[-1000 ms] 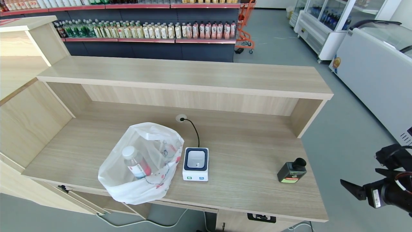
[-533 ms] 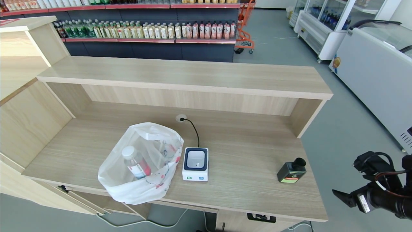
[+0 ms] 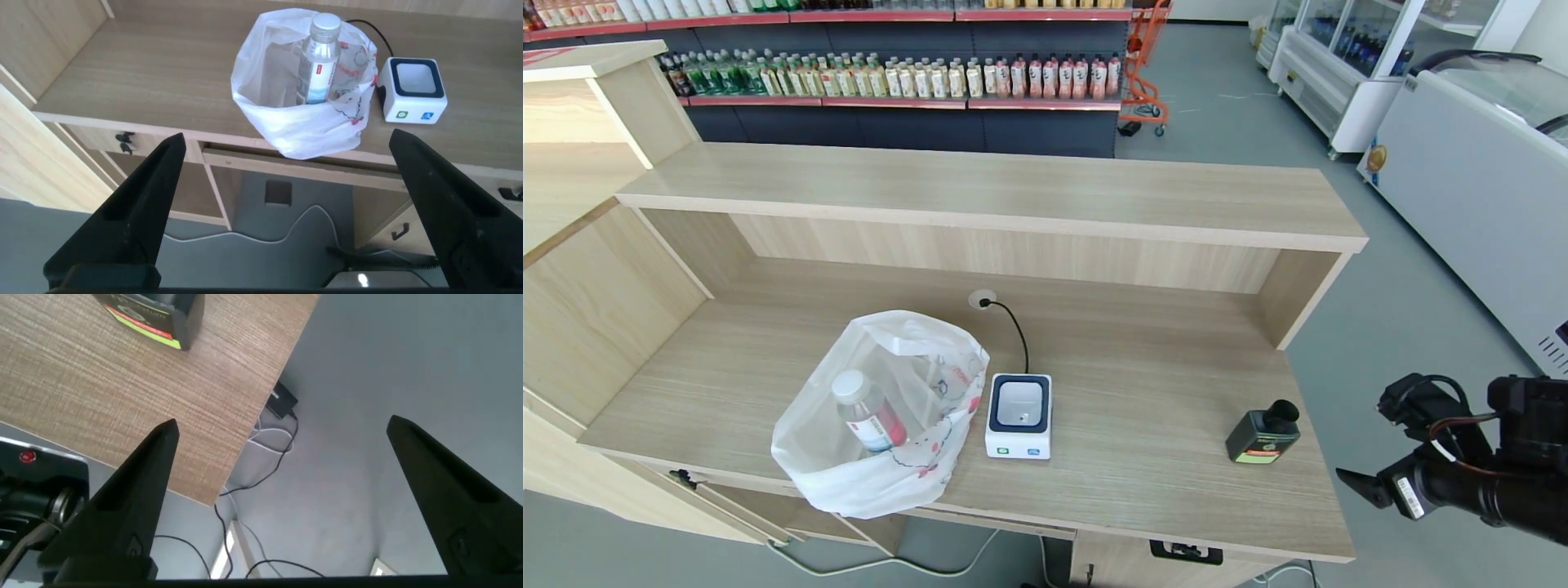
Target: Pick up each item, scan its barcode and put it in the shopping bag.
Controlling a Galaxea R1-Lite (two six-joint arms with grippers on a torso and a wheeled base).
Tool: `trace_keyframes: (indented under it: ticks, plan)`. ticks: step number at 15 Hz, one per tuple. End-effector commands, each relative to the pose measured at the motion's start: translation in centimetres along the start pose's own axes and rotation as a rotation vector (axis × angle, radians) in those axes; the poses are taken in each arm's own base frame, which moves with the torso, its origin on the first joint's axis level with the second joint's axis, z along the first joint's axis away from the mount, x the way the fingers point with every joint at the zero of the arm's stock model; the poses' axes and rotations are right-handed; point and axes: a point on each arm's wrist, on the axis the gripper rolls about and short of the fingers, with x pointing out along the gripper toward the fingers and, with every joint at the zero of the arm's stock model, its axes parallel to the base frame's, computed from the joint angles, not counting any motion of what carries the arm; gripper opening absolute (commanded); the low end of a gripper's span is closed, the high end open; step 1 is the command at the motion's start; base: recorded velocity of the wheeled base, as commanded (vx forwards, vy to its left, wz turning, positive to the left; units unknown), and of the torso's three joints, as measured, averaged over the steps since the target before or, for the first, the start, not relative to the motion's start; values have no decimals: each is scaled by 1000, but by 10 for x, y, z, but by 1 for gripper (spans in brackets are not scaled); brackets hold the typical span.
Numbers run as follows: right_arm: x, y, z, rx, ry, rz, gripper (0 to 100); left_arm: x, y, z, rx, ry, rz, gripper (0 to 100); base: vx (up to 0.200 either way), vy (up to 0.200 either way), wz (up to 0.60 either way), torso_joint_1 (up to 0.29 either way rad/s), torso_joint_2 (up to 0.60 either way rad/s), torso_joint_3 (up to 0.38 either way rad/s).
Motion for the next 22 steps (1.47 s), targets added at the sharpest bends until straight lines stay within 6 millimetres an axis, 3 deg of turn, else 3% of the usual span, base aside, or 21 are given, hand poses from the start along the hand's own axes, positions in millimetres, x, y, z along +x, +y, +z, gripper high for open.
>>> trace_keyframes:
  ticks: [1, 6, 12, 22]
  plan:
    - [12, 8, 0, -14, -4, 30, 100, 0, 0, 0, 1, 0, 0, 100, 0, 0, 0, 0, 0, 0]
    - [35, 23, 4, -47, -62, 63, 100, 0, 0, 0, -1, 0, 0, 100, 0, 0, 0, 0, 0, 0]
    - [59, 23, 15, -51, -141, 150, 100, 0, 0, 0, -1, -2, 0, 100, 0, 0, 0, 0, 0, 0]
    - [90, 38, 24, -75, -170, 228, 100, 0, 0, 0, 1, -2, 0, 100, 0, 0, 0, 0, 0, 0]
